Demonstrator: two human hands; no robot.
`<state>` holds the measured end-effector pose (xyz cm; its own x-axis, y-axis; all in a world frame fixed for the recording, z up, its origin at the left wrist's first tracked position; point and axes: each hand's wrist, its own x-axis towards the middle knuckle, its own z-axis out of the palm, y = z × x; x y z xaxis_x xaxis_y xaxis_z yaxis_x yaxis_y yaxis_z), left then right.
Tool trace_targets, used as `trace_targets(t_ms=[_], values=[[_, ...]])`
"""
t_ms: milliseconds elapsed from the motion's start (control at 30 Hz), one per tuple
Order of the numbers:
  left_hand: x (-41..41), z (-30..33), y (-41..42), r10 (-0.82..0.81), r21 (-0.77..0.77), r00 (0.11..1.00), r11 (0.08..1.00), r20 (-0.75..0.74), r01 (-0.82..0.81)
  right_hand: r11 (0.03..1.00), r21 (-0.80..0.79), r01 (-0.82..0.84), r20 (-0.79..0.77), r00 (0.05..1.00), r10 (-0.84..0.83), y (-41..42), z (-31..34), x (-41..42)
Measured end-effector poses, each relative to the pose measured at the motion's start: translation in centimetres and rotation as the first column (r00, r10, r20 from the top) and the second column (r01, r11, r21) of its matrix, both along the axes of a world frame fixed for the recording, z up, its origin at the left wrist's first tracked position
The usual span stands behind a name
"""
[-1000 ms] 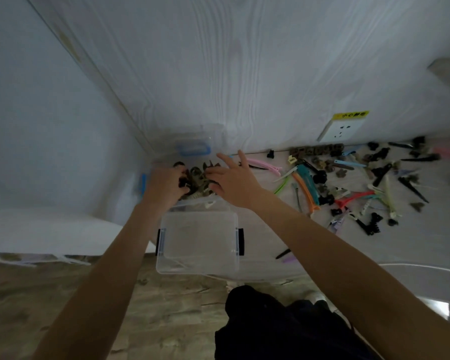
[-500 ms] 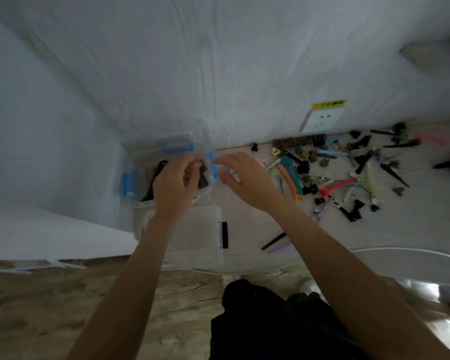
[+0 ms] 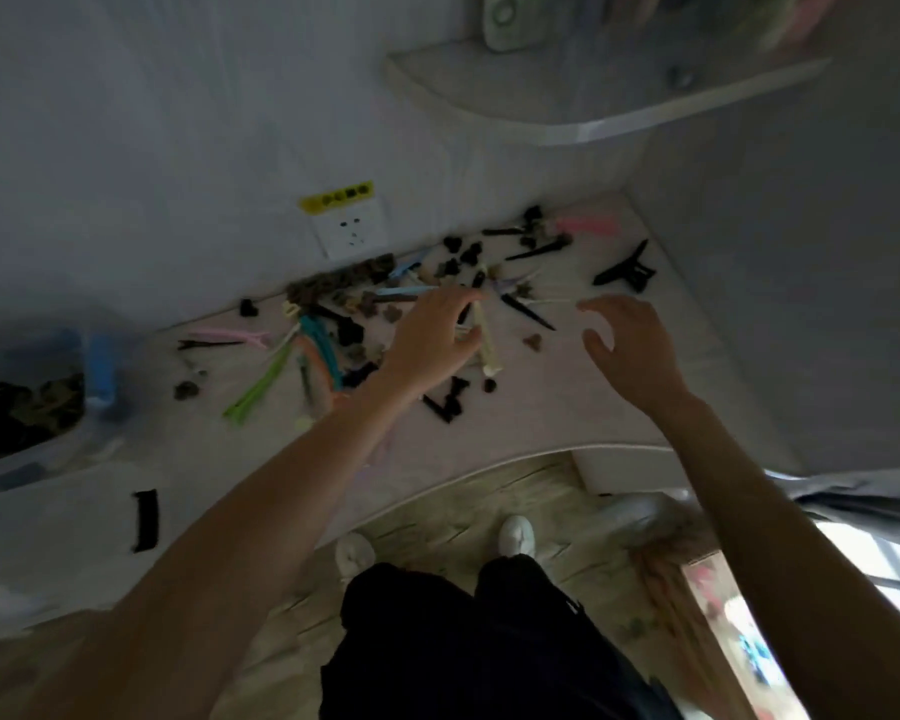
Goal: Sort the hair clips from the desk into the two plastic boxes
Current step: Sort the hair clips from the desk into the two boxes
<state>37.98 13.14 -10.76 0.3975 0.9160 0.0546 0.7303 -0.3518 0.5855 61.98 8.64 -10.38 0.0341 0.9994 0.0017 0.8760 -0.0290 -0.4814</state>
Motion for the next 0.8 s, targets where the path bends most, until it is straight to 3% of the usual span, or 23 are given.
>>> trace_targets(t_ms=[167,300,400,467,600,733,800], values=[[8.3,-2.8,2.8,0.026,-0.049,0.992,0.998,-0.122,-0.032,0.995,-0.078,0.055,0.052,0.997,-0.051,5.4,-2.3,9.3],[10.8,-5.0,4.2,-0.014,-0.091,0.969,0.996,-0.247,-0.009,0.965,-0.228,0.131,-0.053,0.988,-0.147,9.3,-3.9,11.2],[11.4,-5.9,4.7,0.0,-0.096,0.943,0.995,-0.333,-0.034,0.945,-0.307,0.112,0.0,0.993,-0.118,10.8,-5.1,10.8],[11.4,-6.2,4.7,0.007,-0.085,0.938,0.996,-0.347,-0.039,0.966,-0.26,-0.001,0.079,0.997,0.022,10.2,-5.3,9.6],[10.1,-6.2,4.1,-0.022,-0.098,0.943,0.995,-0.332,-0.011,0.962,-0.111,-0.25,0.032,0.967,0.255,7.8,-7.1,7.6],[8.3,-6.1,2.8,0.001,-0.133,0.954,0.99,-0.301,-0.043,0.974,-0.108,-0.2,-0.095,0.977,0.19,5.9,-7.0,6.4],[7.6,-5.8,2.0,0.116,-0.067,0.954,0.988,-0.277,-0.14,0.979,-0.145,-0.145,-0.154,0.98,0.122,5.4,-6.8,6.1]])
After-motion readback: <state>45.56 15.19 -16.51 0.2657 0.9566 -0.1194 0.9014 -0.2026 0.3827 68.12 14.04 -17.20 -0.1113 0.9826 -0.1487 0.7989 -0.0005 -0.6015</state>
